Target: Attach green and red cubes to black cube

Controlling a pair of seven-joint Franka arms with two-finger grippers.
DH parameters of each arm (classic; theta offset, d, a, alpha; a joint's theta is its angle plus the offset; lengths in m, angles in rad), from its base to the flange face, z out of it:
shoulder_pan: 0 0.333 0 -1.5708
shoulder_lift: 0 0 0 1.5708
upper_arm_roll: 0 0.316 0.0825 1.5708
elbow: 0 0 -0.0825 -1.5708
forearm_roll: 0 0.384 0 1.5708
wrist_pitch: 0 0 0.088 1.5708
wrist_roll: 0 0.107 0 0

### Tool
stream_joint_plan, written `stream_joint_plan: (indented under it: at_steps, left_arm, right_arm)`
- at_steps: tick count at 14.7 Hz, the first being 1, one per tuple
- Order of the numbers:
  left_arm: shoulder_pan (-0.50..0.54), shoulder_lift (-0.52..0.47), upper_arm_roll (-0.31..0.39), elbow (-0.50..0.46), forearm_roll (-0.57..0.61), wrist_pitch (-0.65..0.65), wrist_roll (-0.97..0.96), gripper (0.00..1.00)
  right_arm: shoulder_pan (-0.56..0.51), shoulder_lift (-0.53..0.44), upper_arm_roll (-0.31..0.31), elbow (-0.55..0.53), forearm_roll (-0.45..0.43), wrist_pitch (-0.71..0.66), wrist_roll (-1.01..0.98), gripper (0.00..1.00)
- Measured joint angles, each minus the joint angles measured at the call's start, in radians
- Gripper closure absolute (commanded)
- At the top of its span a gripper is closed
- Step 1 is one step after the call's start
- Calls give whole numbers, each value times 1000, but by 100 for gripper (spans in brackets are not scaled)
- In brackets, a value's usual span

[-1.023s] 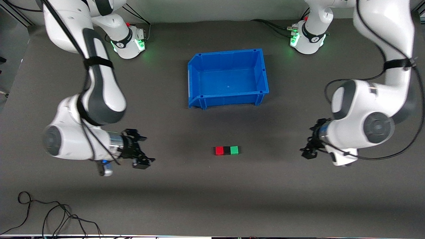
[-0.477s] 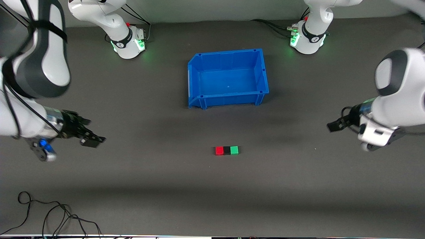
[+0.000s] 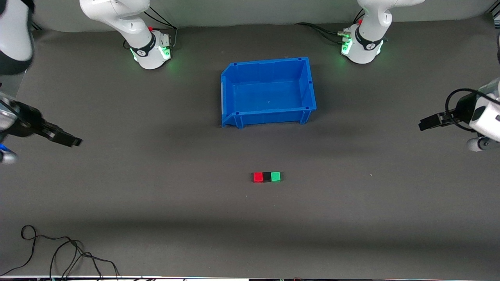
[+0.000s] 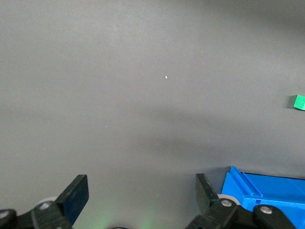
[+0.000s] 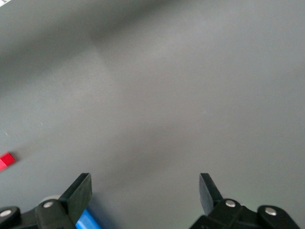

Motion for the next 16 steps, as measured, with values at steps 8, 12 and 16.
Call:
stream_joint_plan:
  at_steps: [8,12,16]
  left_arm:
    - [0,-104,20,-3,7,-36,150,10]
    - [-21,-107,17,-3,23,-31,174,6]
    - [-23,-112,16,1,56,-13,201,6]
  right_arm:
    - [-158,-57,102,-11,-31,4,-398,0]
    - [-147,-59,111,-14,-32,5,-431,0]
    - [-132,-83,112,-27,-33,4,-431,0]
